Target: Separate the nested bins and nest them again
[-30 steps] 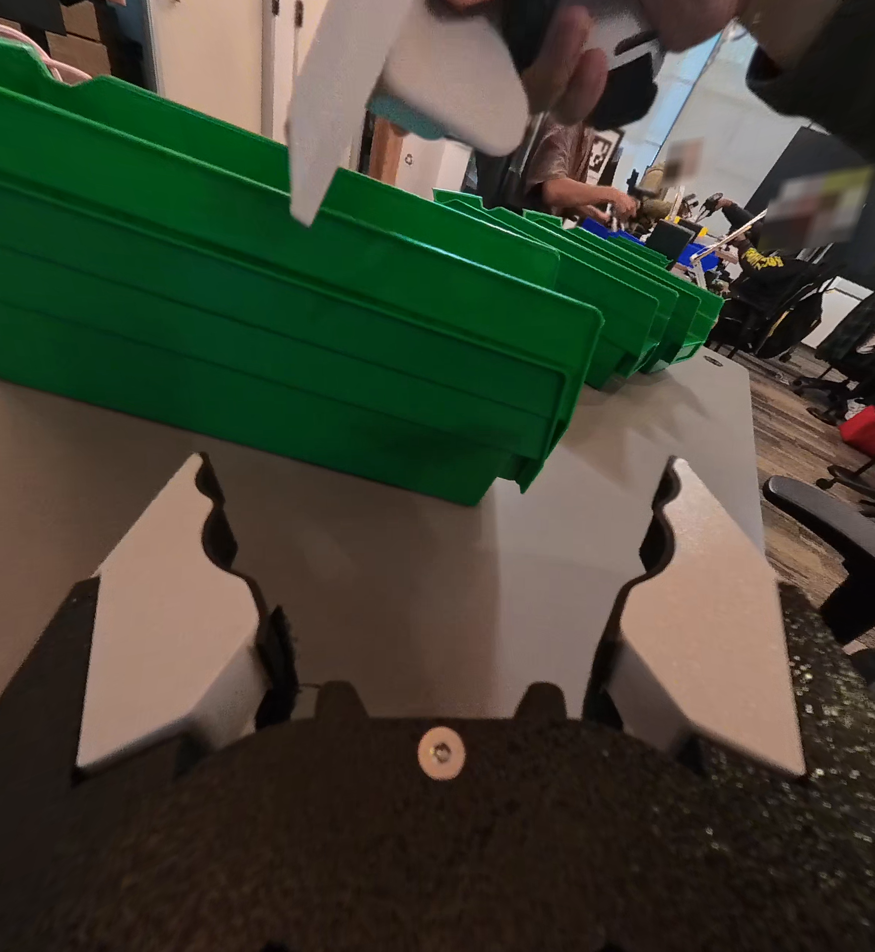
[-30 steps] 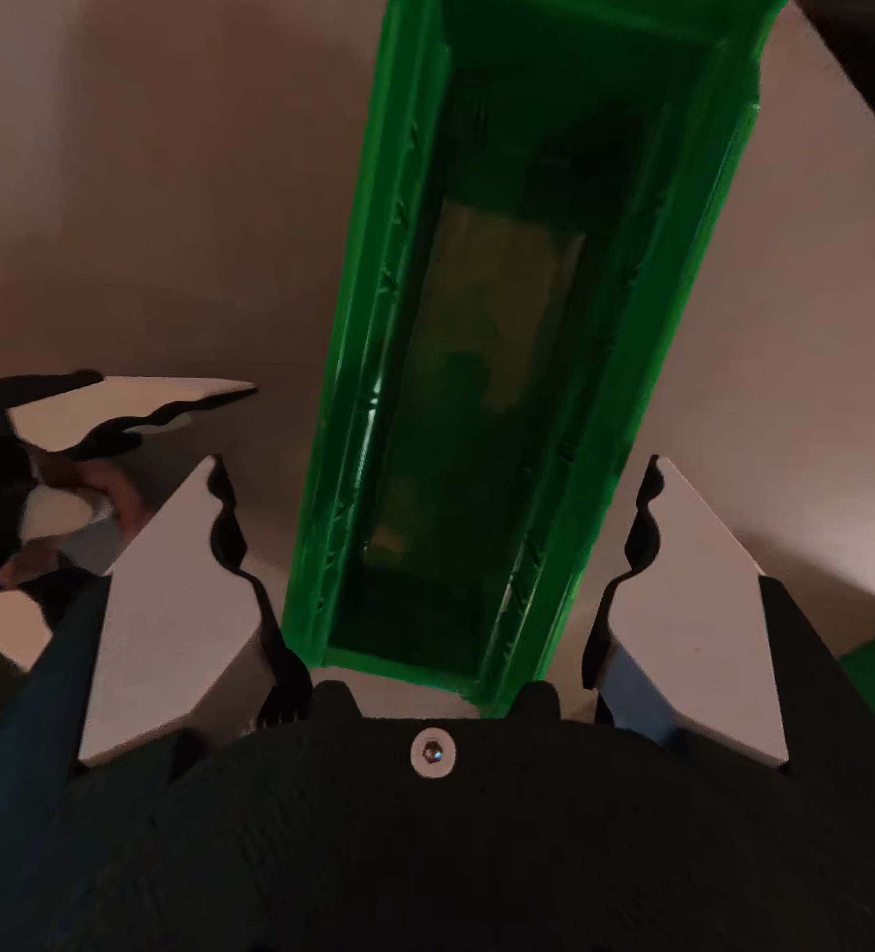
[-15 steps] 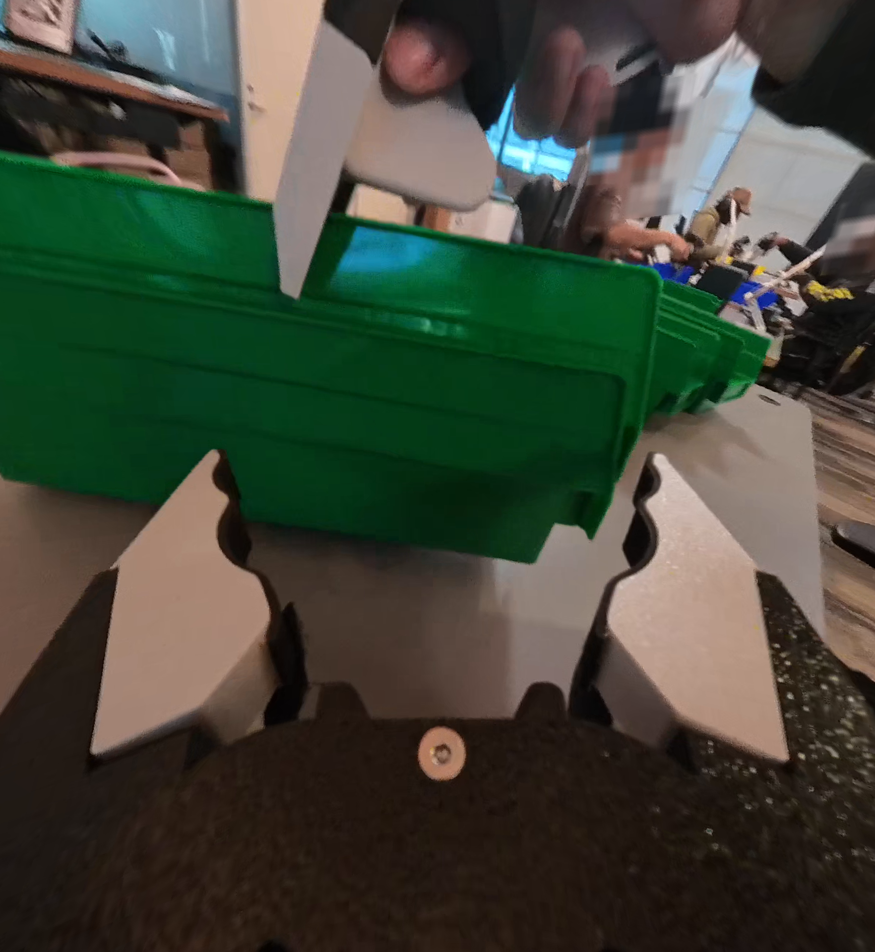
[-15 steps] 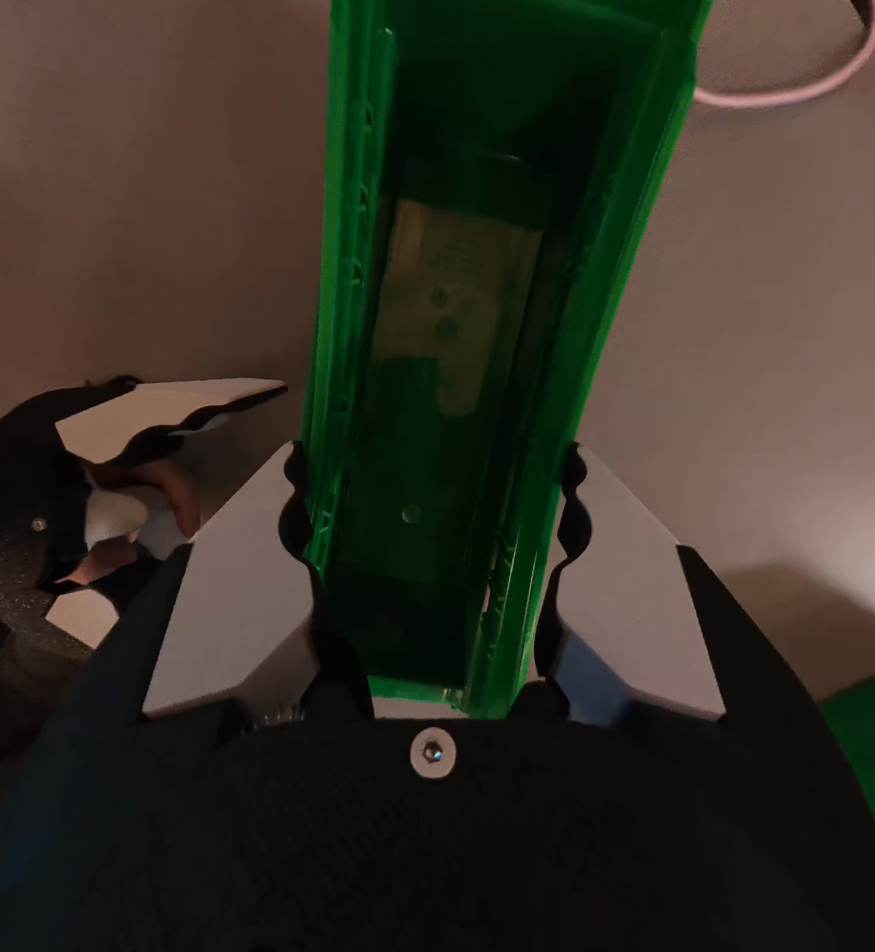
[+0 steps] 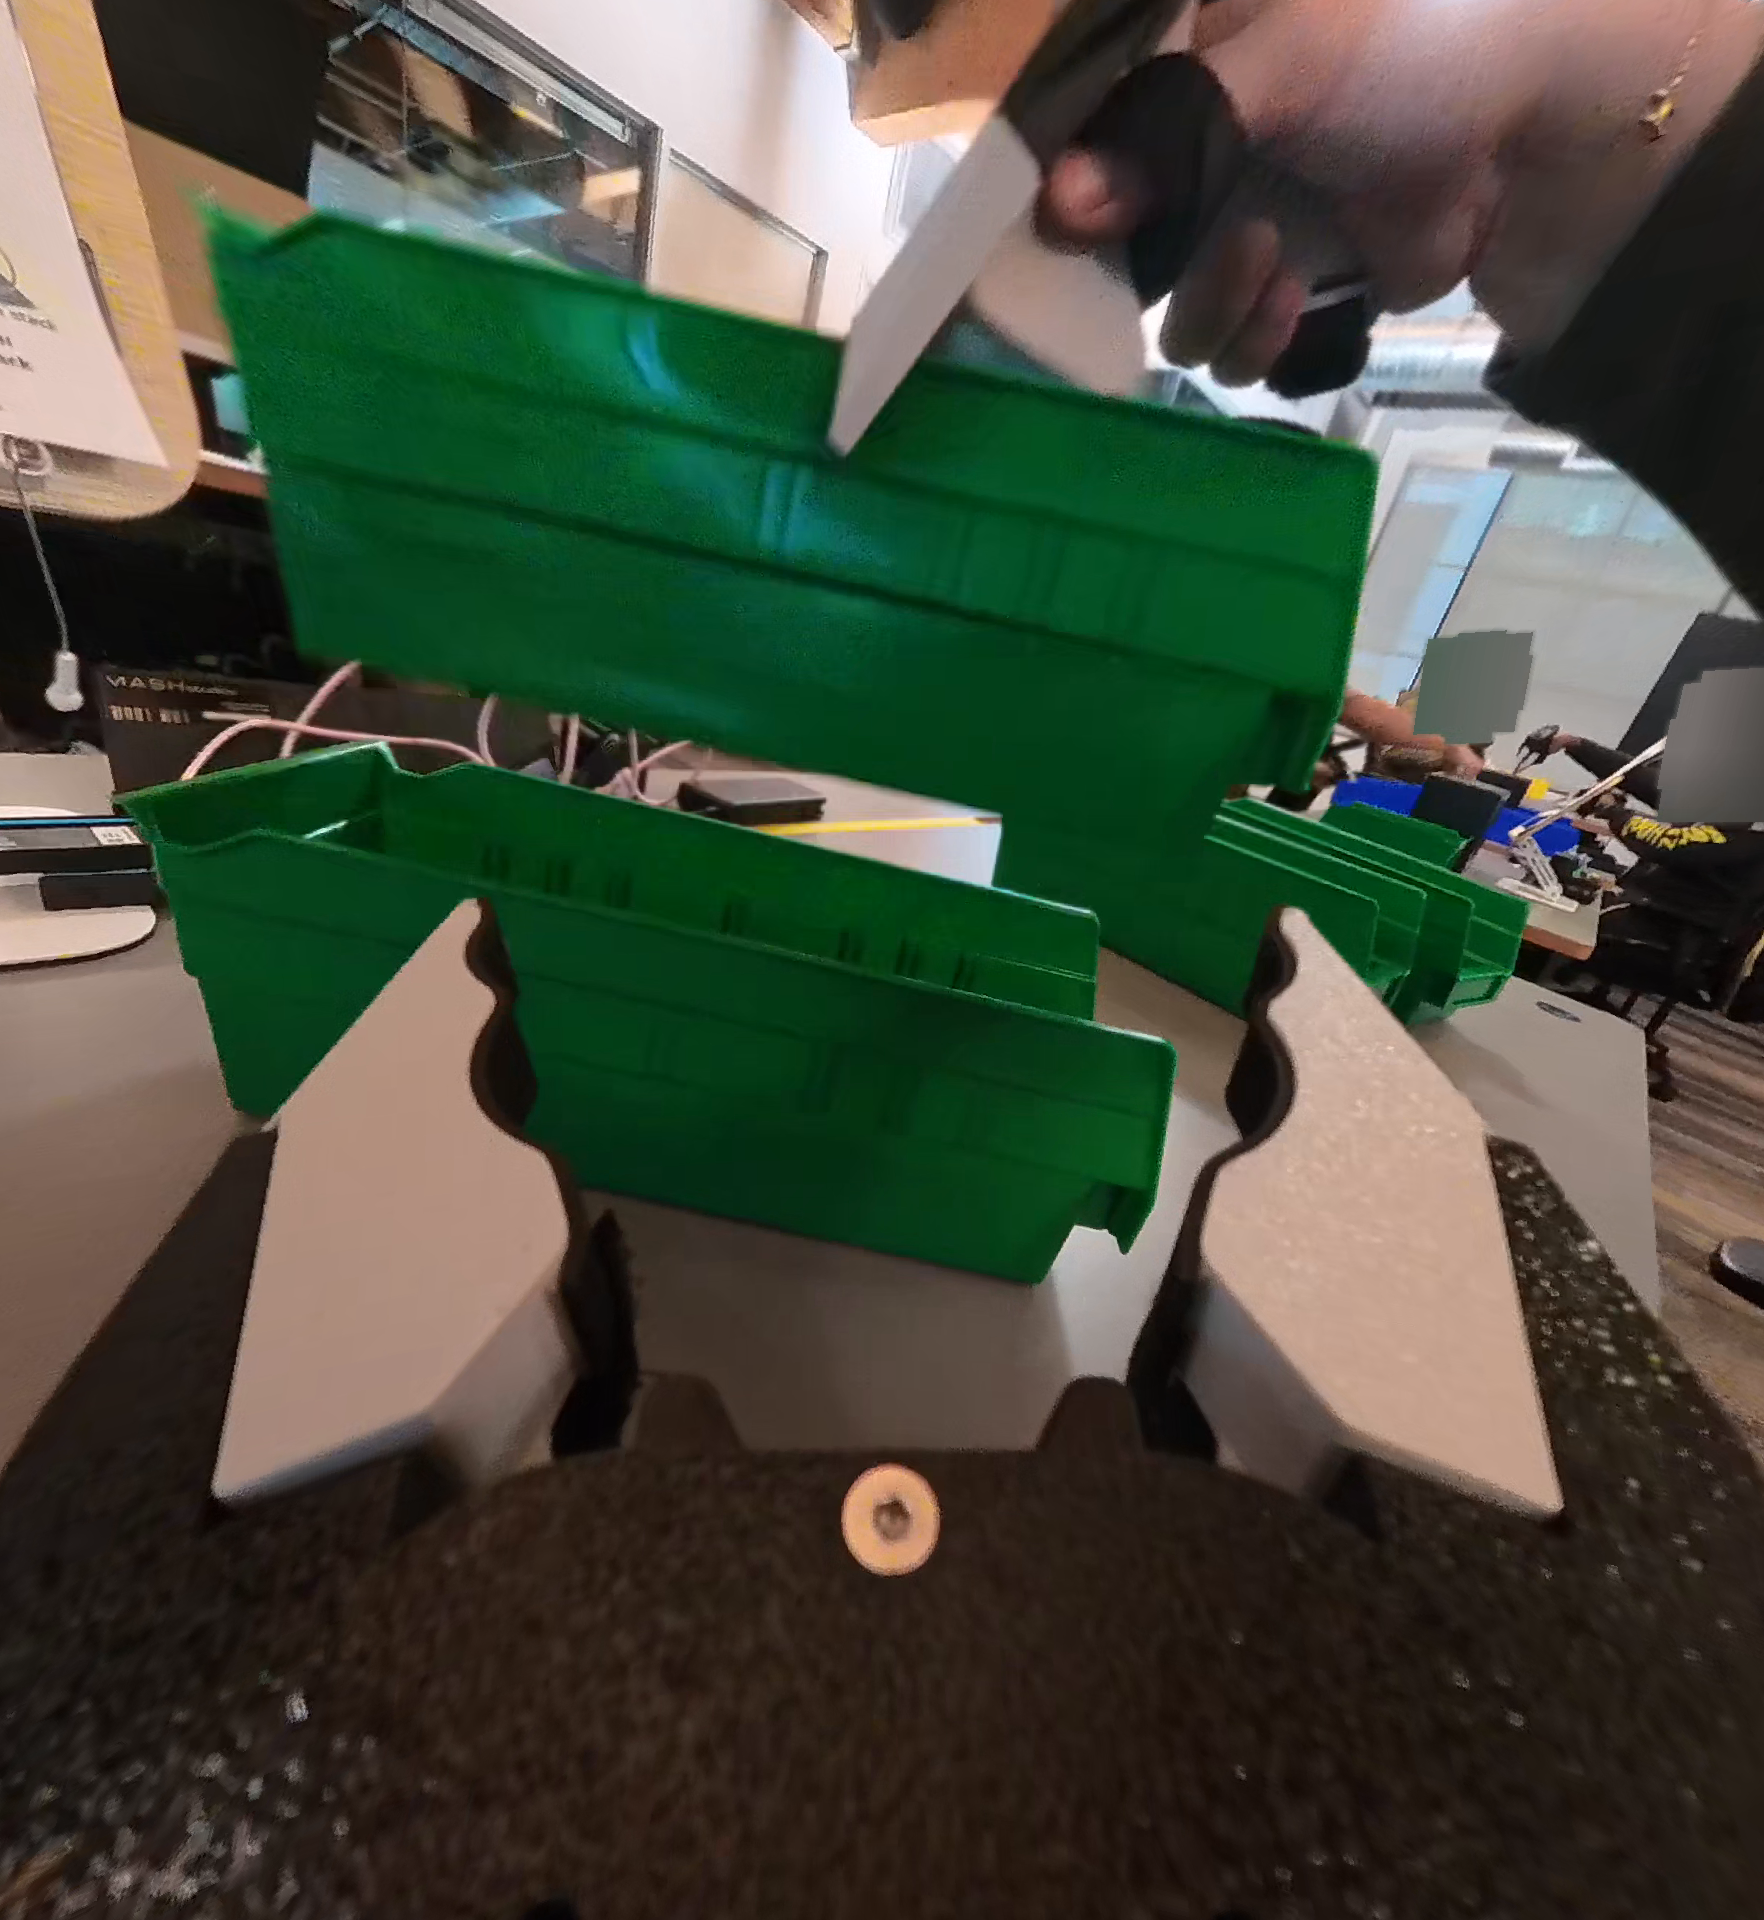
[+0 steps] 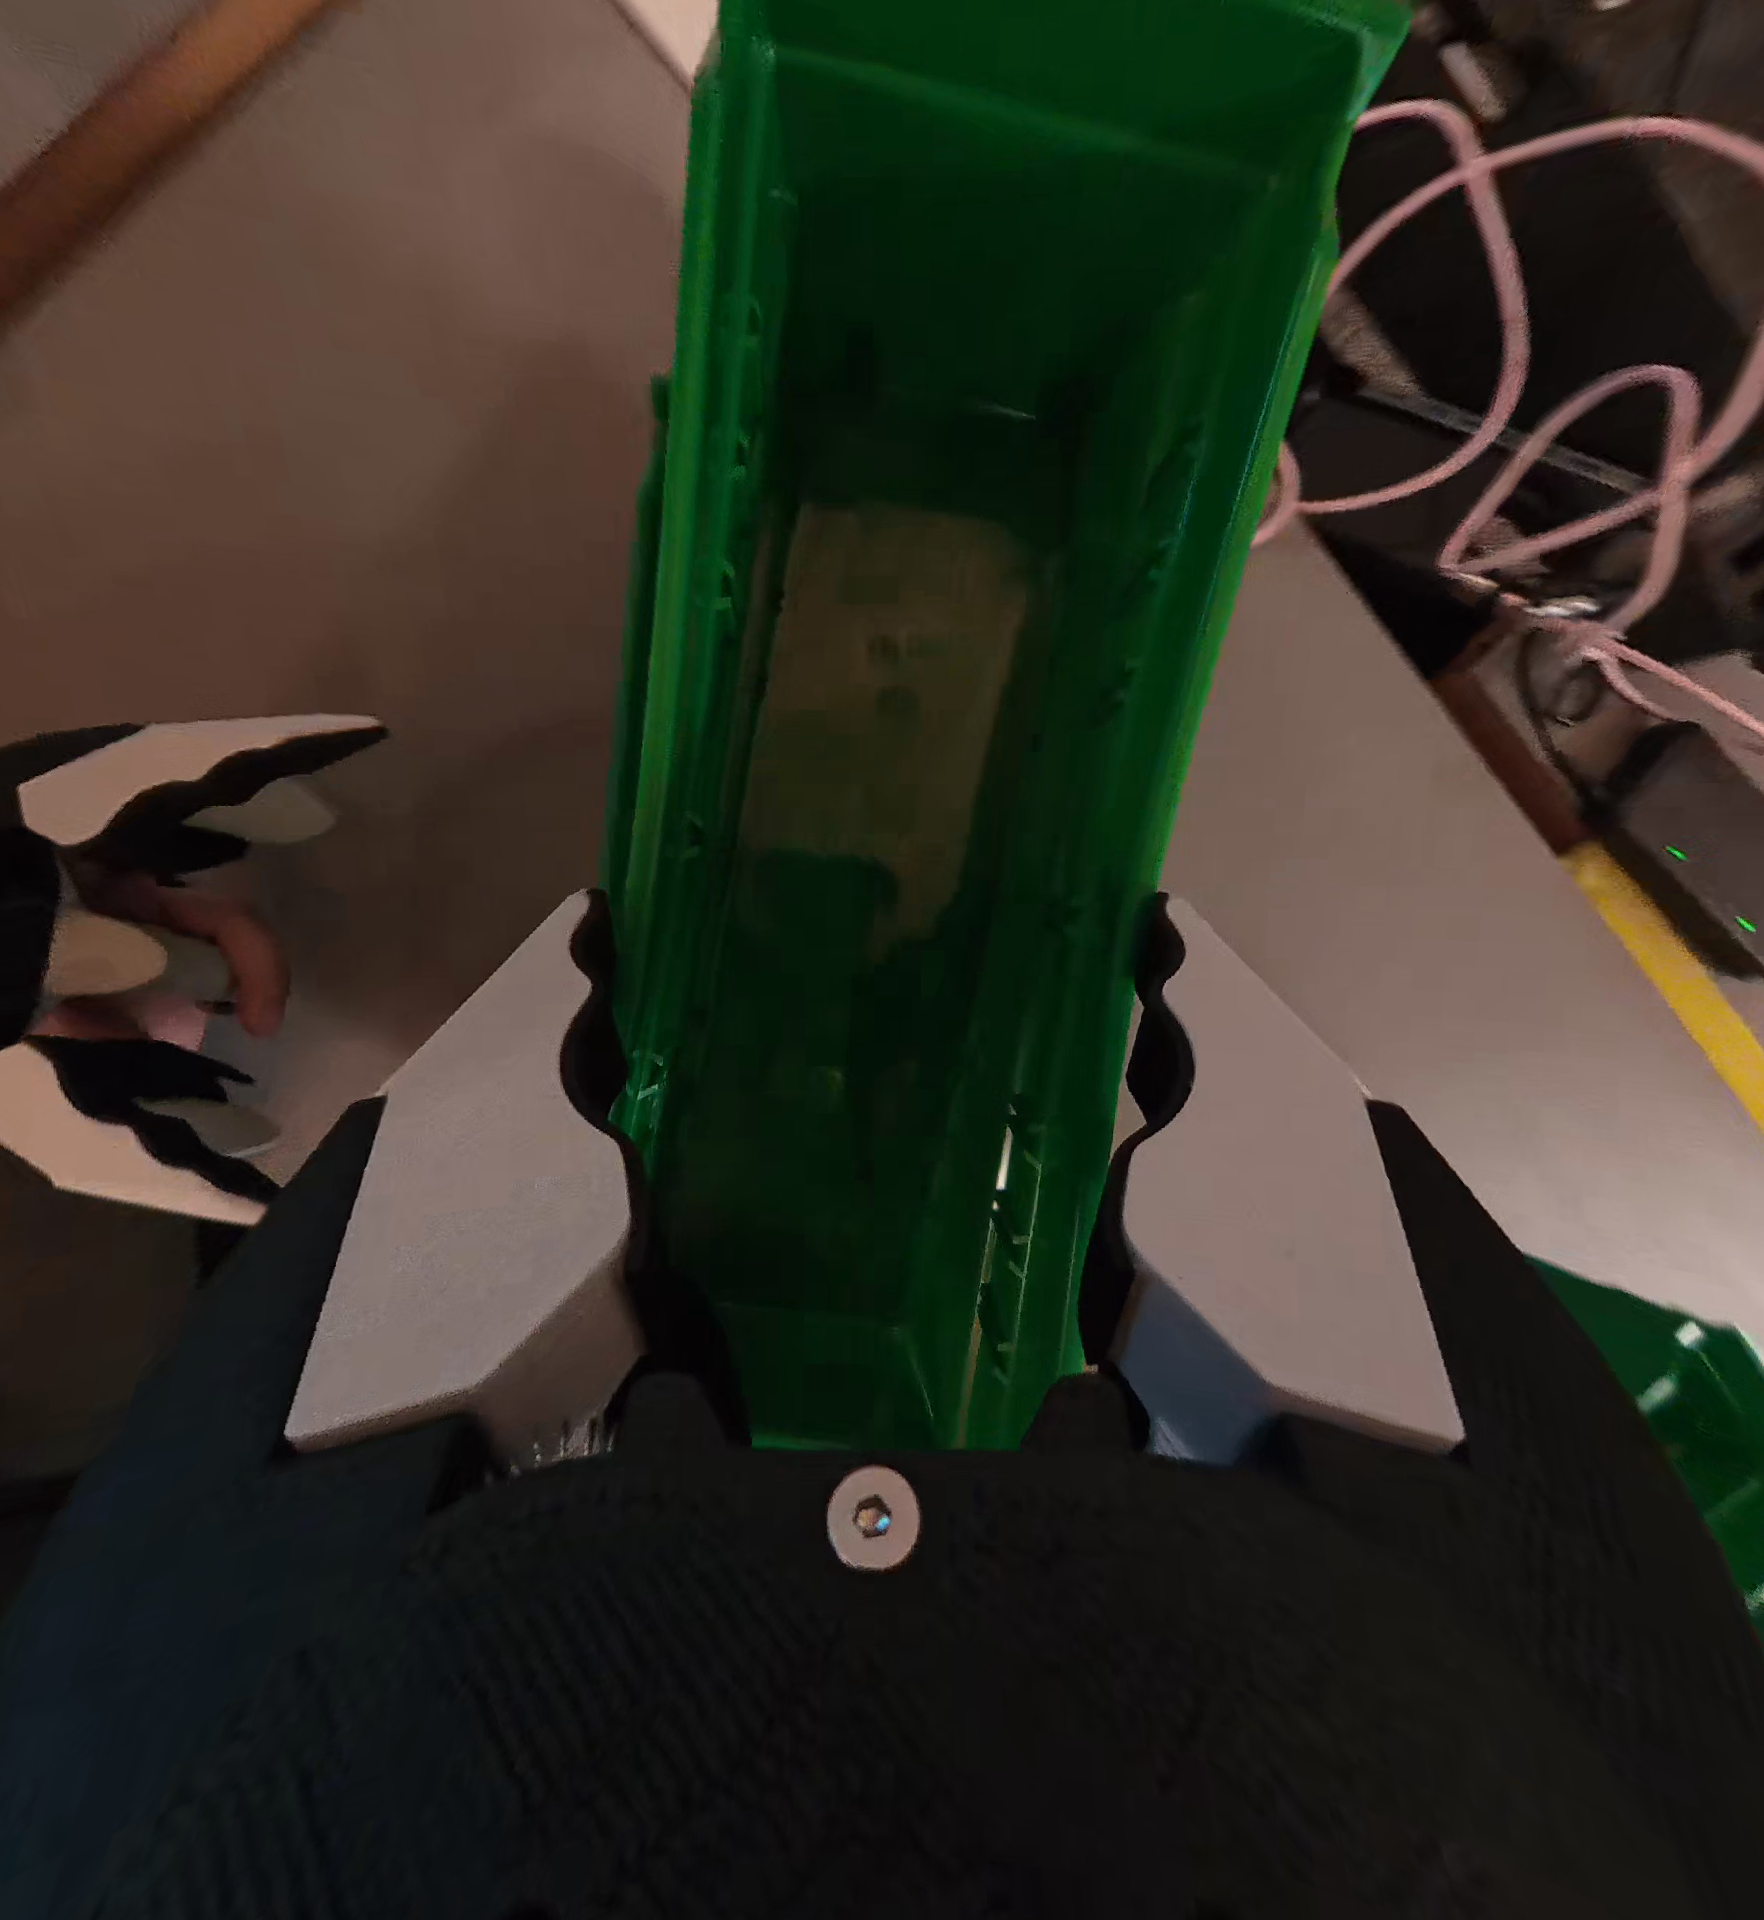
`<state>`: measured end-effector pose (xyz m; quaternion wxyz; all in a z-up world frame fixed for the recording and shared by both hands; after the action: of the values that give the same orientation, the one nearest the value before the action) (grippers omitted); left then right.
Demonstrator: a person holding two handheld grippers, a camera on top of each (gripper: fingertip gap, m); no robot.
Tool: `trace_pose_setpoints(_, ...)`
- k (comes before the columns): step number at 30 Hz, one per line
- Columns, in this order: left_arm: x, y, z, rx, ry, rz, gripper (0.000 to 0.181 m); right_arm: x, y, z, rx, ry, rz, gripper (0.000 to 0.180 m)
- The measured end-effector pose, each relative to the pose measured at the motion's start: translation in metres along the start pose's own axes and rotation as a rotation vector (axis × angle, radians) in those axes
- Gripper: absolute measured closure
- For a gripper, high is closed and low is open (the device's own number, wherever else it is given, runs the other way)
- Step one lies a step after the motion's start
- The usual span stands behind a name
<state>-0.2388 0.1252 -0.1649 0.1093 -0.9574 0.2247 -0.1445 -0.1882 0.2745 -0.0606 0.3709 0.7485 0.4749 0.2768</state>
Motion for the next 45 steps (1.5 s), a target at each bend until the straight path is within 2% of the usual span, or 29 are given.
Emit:
trace_pose_setpoints(3, -0.001, -0.001, 0.001, 0.005, 0.022, 0.001, 0.045, 0.041, 0.031, 0.011, 0.056, -0.097, 0.067, 0.08)
trace_pose_setpoints(7, 0.0, -0.005, 0.005, -0.011, 0.022, 0.005, 0.045, 0.102, 0.049, 0.061, 0.052, -0.271, 0.207, 0.078)
trace_pose_setpoints(12, 0.003, -0.012, 0.016, -0.054, 0.036, 0.016, 0.044, 0.155, 0.021, 0.159, -0.039, -0.458, 0.354, 0.077)
trace_pose_setpoints(16, 0.005, -0.015, 0.022, -0.078, 0.04, 0.021, 0.043, 0.168, -0.015, 0.23, -0.166, -0.526, 0.431, 0.072)
trace_pose_setpoints(19, 0.004, -0.016, 0.025, -0.094, 0.041, 0.016, 0.043, 0.17, -0.023, 0.239, -0.081, -0.585, 0.41, 0.064)
trace_pose_setpoints(21, 0.003, -0.015, 0.025, -0.092, 0.048, 0.012, 0.043, 0.168, -0.024, 0.24, -0.065, -0.551, 0.39, 0.056)
trace_pose_setpoints(23, 0.001, -0.015, 0.025, -0.087, 0.061, 0.006, 0.042, 0.17, -0.014, 0.241, -0.106, -0.483, 0.435, 0.036)
trace_pose_setpoints(25, -0.002, -0.014, 0.025, -0.083, 0.073, -0.004, 0.041, 0.161, 0.005, 0.211, 0.004, -0.361, 0.444, 0.035)
trace_pose_setpoints(26, -0.004, -0.014, 0.025, -0.08, 0.077, -0.012, 0.041, 0.146, 0.014, 0.185, 0.098, -0.253, 0.415, 0.038)
trace_pose_setpoints(28, -0.004, -0.013, 0.024, -0.067, 0.09, -0.01, 0.041, 0.096, 0.021, 0.138, 0.206, 0.009, 0.307, 0.06)
trace_pose_setpoints(29, -0.005, -0.013, 0.023, -0.061, 0.099, -0.01, 0.041, 0.064, 0.017, 0.122, 0.221, 0.104, 0.199, 0.071)
trace_pose_setpoints(31, -0.004, -0.014, 0.024, -0.062, 0.11, -0.005, 0.041, 0.016, -0.005, 0.108, 0.171, 0.194, 0.045, 0.074)
trace_pose_setpoints(34, -0.006, -0.012, 0.026, -0.077, 0.1, -0.014, 0.04, -0.002, -0.053, 0.112, -0.009, 0.267, 0.072, 0.064)
trace_pose_setpoints(36, -0.007, -0.012, 0.026, -0.077, 0.099, -0.016, 0.04, -0.009, -0.08, 0.118, -0.09, 0.278, 0.063, 0.069)
trace_pose_setpoints(37, -0.008, -0.012, 0.025, -0.075, 0.101, -0.017, 0.04, -0.012, -0.09, 0.12, -0.108, 0.264, 0.05, 0.08)
trace_pose_setpoints(41, -0.009, -0.011, 0.024, -0.065, 0.116, -0.013, 0.039, -0.005, -0.109, 0.118, -0.097, 0.198, 0.071, 0.148)
trace_pose_setpoints(42, -0.009, -0.011, 0.024, -0.065, 0.118, -0.011, 0.04, 0.001, -0.111, 0.119, -0.093, 0.177, 0.093, 0.153)
trace_pose_setpoints(43, -0.008, -0.012, 0.025, -0.068, 0.119, -0.011, 0.04, 0.006, -0.112, 0.121, -0.087, 0.139, 0.112, 0.151)
trace_pose_setpoints(45, -0.008, -0.012, 0.026, -0.074, 0.121, -0.008, 0.04, 0.012, -0.112, 0.123, -0.062, 0.007, 0.102, 0.164)
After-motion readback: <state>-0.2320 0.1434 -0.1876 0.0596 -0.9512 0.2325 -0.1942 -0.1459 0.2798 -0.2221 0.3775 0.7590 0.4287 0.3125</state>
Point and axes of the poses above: each gripper's, where its closed fingertips meet, y back along the fingers, z out of its underside, x = y × z across the jaws, the point moved 3 cm from there along y, back along the fingers, and after that the axes turned 7 degrees about x, right-handed, at the moved point
